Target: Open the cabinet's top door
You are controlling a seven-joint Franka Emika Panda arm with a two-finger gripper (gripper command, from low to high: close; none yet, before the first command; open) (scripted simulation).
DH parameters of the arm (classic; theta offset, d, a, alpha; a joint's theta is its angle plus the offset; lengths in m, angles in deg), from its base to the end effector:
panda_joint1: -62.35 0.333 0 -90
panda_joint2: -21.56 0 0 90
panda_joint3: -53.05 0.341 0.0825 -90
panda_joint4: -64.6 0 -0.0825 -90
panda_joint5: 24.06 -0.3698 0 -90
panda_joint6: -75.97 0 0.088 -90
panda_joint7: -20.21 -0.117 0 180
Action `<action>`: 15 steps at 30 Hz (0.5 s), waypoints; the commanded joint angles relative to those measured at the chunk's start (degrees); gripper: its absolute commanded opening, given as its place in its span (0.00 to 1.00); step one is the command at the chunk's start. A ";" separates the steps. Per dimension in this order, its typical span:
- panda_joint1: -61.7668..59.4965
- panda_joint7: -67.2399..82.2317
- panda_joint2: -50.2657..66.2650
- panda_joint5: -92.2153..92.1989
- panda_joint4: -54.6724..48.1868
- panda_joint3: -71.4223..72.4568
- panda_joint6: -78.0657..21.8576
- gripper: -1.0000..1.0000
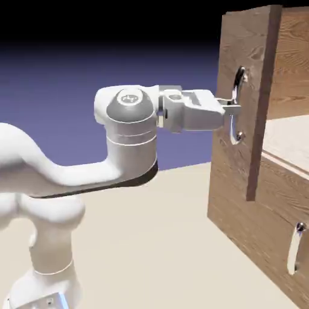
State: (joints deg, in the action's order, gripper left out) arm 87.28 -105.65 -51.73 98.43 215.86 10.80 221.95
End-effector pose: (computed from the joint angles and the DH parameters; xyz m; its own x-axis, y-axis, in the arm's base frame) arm 0.2534 -0.1732 0.5991 -0.3281 -0.6286 0.7051 -0.3287 -0.6238 -0.7091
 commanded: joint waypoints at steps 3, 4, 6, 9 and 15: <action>-4.81 0.09 -2.82 -4.79 4.81 6.25 -4.11 0.00; -6.16 0.22 -3.78 -6.59 6.20 8.33 -5.41 0.00; -8.48 0.57 -5.73 -10.36 8.72 12.48 -7.96 0.00; -11.04 1.26 -8.59 -16.28 11.80 18.71 -11.76 0.00; -13.40 2.57 -13.26 -28.31 15.67 31.16 -19.39 0.00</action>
State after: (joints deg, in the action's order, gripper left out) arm 73.88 -103.06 -64.98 70.06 231.53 41.93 202.63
